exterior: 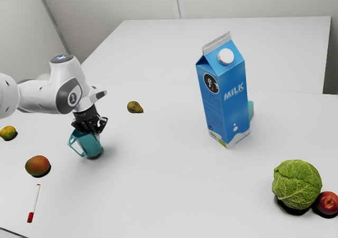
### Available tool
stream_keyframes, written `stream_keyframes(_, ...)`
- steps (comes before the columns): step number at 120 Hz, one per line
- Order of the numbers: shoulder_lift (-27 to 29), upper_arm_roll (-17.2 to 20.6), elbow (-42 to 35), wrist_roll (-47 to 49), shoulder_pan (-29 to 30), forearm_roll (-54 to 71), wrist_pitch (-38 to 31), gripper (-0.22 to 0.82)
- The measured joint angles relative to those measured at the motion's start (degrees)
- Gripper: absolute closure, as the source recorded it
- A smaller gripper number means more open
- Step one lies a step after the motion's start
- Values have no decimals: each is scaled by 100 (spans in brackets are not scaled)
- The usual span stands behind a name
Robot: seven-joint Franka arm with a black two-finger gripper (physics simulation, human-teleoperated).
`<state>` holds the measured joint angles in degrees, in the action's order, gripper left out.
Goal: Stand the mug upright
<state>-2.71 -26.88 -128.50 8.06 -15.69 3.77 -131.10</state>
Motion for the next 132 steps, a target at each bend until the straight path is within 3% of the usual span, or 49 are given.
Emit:
stream_keyframes(36, -245, 2, 11, 551, -39, -24, -134, 78)
stream_keyframes(57, -275, 7, 32, 687, -27, -83, -165, 39)
stream_keyframes(74, -276, 7, 79, 768, -28, -112, -176, 20)
stream_keyframes(98, -241, 7, 127, 805, -52, -311, -177, 8)
stream_keyframes(132, -190, -9, 270, 741, -40, -619, 44, 2)
